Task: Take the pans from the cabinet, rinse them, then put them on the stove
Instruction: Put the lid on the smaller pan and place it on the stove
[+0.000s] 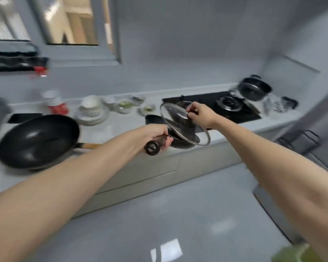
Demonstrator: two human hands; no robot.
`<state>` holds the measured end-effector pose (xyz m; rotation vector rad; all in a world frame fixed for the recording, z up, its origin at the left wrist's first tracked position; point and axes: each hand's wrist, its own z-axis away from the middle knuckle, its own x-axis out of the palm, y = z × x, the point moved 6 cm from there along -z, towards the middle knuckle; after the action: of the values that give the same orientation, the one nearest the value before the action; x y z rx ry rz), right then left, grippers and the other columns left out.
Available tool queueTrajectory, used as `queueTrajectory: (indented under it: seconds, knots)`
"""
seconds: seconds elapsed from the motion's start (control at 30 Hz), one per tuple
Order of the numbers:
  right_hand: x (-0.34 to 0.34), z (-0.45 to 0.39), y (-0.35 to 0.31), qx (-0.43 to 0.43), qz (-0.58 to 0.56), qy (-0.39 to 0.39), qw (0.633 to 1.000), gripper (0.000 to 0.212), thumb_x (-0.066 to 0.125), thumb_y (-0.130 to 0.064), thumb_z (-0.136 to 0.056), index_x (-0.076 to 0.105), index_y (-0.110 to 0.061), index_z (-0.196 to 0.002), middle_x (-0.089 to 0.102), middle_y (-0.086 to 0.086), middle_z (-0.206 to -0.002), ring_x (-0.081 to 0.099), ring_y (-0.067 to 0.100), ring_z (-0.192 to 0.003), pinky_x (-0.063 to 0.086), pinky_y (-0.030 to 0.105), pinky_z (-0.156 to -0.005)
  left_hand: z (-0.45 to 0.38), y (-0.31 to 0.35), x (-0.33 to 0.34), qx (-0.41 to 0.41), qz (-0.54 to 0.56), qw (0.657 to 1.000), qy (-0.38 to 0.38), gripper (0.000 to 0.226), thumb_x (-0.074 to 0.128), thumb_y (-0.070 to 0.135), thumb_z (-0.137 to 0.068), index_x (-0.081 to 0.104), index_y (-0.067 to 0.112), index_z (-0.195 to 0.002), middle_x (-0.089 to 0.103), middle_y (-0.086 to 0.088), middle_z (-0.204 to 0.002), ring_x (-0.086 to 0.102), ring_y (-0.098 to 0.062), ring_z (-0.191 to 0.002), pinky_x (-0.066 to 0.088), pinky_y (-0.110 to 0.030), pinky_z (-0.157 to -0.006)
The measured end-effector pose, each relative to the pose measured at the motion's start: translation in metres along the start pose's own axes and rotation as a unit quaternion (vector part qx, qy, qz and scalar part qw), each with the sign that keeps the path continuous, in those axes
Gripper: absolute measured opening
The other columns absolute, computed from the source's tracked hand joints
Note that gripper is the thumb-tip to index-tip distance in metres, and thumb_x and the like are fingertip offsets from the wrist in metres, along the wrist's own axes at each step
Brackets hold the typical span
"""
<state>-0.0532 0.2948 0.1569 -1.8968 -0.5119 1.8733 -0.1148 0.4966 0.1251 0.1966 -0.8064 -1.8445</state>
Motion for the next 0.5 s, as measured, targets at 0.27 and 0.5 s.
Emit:
queueTrajectory:
  seconds: [0.27, 0.5]
  knots:
    - [-0.112, 0.02, 0.201, 0.096, 0.028, 0.035, 0.994, 0.01, 0.057, -0.019, -0.096, 0.062, -0.02, -0.105, 0.063, -0.003, -0.1, 0.06, 0.017, -0.091, 0.043, 0.027, -0.082, -0.131, 0.033, 0.176, 0.008, -0.083, 0.995, -0.063, 0.032, 0.052, 0.038, -0.1, 0.054, 0.008, -0.087, 0.052, 0.002, -0.063, 0.045, -0.005, -0.036, 0.039, -0.014, -0.035]
    - [-0.129, -0.037, 0.264, 0.113, 0.008, 0.052, 0.992, 0.015, 0.055, -0.019, -0.098, 0.059, -0.016, -0.112, 0.062, 0.001, -0.106, 0.059, 0.02, -0.096, 0.049, 0.036, -0.089, -0.197, 0.083, 0.209, 0.029, -0.162, 0.985, -0.049, 0.042, 0.045, 0.049, -0.101, 0.054, 0.012, -0.081, 0.049, 0.005, -0.062, 0.044, -0.003, -0.035, 0.04, -0.015, -0.035]
